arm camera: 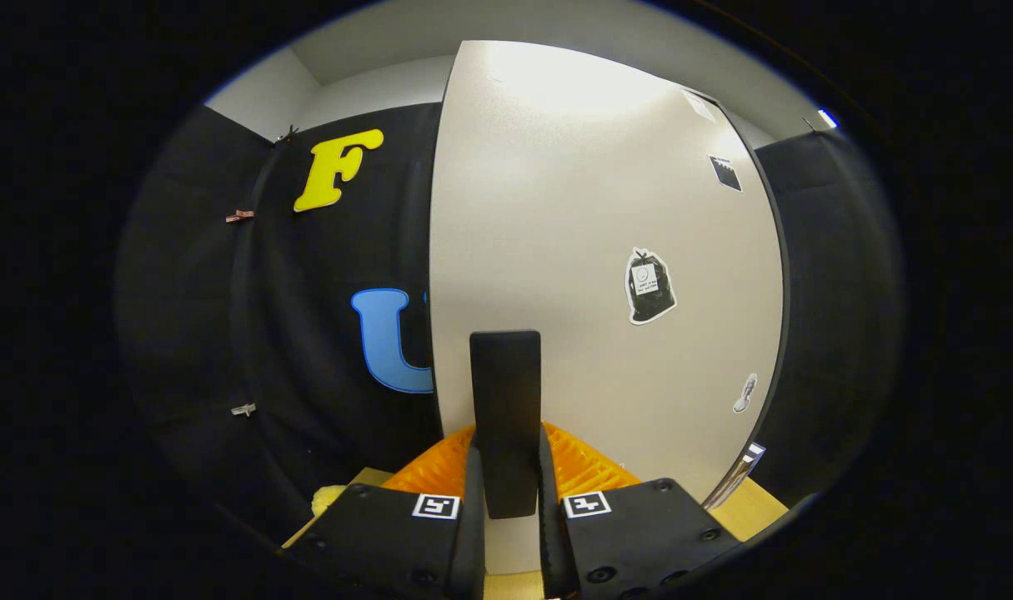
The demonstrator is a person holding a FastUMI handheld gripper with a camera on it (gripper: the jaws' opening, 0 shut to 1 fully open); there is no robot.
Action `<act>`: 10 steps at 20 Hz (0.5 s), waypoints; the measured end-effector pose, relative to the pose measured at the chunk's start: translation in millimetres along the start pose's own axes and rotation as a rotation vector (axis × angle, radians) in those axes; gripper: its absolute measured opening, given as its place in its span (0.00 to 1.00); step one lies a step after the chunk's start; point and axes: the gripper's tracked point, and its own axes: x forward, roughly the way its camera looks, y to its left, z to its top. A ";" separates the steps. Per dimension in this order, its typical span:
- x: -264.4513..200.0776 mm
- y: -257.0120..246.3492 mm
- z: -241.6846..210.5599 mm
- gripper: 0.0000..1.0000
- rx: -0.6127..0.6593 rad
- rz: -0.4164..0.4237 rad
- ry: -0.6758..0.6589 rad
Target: Open the shoe cabinet door, grab the shoes and put them into the shoe cabinet, then close the shoe cabinet door.
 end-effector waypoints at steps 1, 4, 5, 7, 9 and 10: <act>-8.3 -1.0 0.9 0.30 0.000 0.013 -0.002; -29.7 -6.4 3.4 0.31 0.000 0.055 0.006; -36.6 -9.2 4.1 0.31 -0.001 0.073 0.009; -49.3 -16.0 3.9 0.30 -0.008 0.109 0.015; -65.2 -22.5 4.7 0.30 -0.011 0.141 0.018; -72.3 -25.5 5.8 0.30 -0.011 0.154 0.018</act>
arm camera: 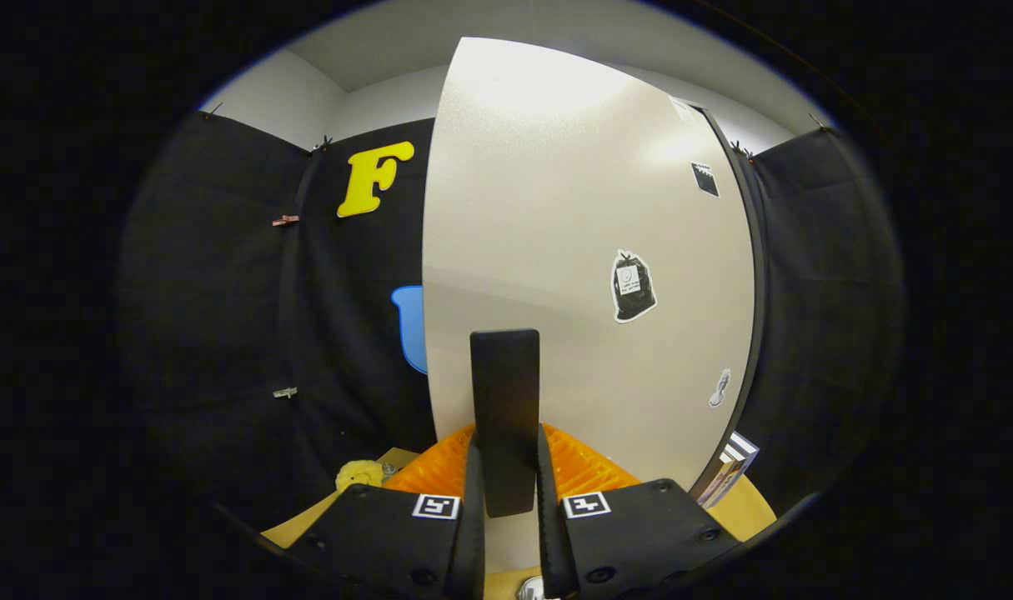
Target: Open the shoe cabinet door, grab the shoes and put them into the shoe cabinet, then close the shoe cabinet door.
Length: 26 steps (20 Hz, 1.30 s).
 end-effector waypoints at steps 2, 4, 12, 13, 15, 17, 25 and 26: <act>-10.8 -7.9 0.5 0.30 0.002 0.020 0.003; -20.8 -13.0 -0.6 0.30 0.003 0.039 0.006; -57.0 -36.4 1.7 0.30 0.019 0.074 0.010; -60.4 -40.9 2.0 0.30 0.021 0.075 0.012; -68.9 -48.6 1.6 0.30 0.023 0.074 0.011; -76.6 -55.5 2.3 0.30 0.024 0.068 0.012; -106.7 -93.6 2.0 0.29 0.043 0.007 0.015; -111.8 -98.2 2.4 0.29 0.046 -0.004 0.016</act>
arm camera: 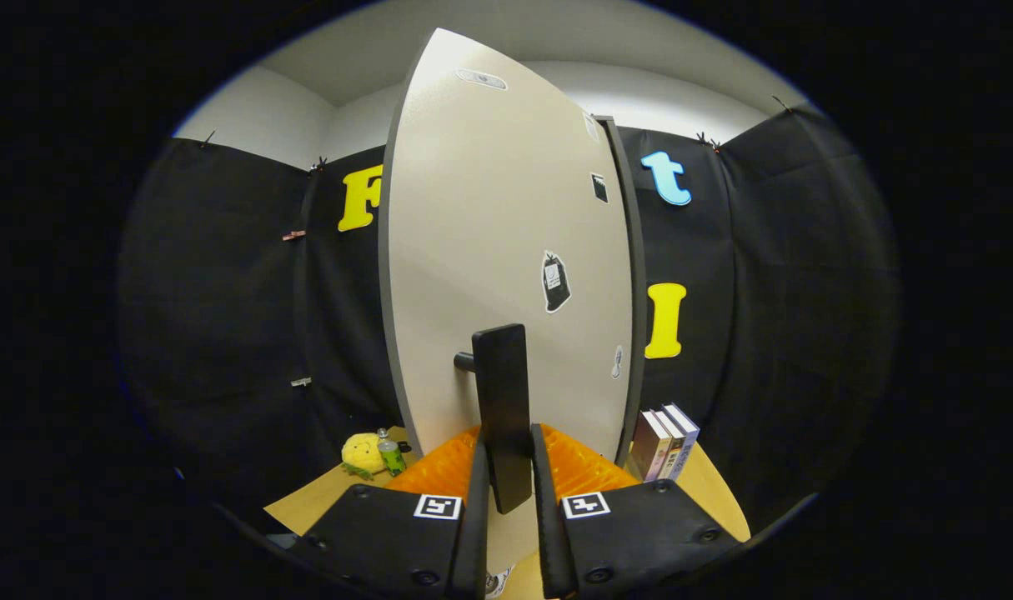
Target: Open the shoe cabinet door, grab the shoes and put them into the shoe cabinet, then close the shoe cabinet door.
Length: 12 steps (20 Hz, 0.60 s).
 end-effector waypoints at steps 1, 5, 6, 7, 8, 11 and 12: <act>-5.6 -4.7 1.0 0.29 0.001 -0.012 -0.003; -28.0 -25.6 7.1 0.29 -0.007 -0.069 -0.030; -33.9 -30.9 8.6 0.29 -0.005 -0.084 -0.035; -38.6 -37.3 9.4 0.29 -0.002 -0.102 -0.039; -44.1 -43.5 10.7 0.29 -0.001 -0.121 -0.042; -61.1 -55.7 14.6 0.29 -0.008 -0.172 -0.058; -66.1 -58.5 14.6 0.29 -0.012 -0.189 -0.062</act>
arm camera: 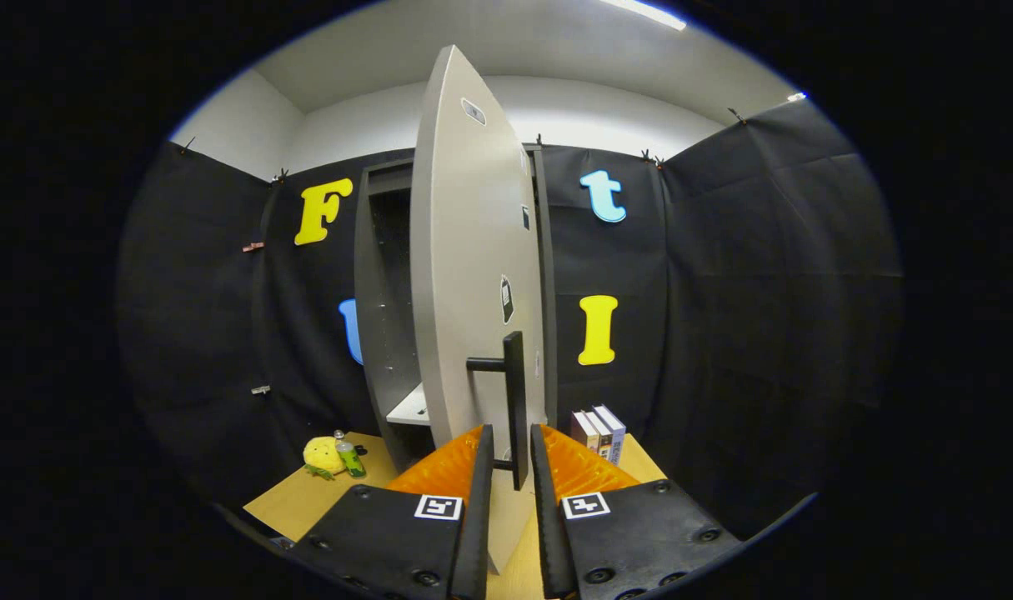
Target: Open the shoe cabinet door, grab the shoes and put them into the shoe cabinet, then close the shoe cabinet door.
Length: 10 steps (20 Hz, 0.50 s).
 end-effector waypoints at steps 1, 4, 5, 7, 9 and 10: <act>-2.7 -5.2 -0.9 0.29 -0.002 -0.013 -0.002; -11.9 -10.3 -4.5 0.29 -0.009 -0.032 -0.002; -11.8 -7.4 -7.2 0.29 -0.013 -0.029 0.000; -11.5 2.2 -19.5 0.29 -0.011 -0.007 0.018; -9.4 15.9 -40.0 0.29 0.005 0.026 0.054; -7.8 24.7 -55.4 0.29 0.010 0.045 0.083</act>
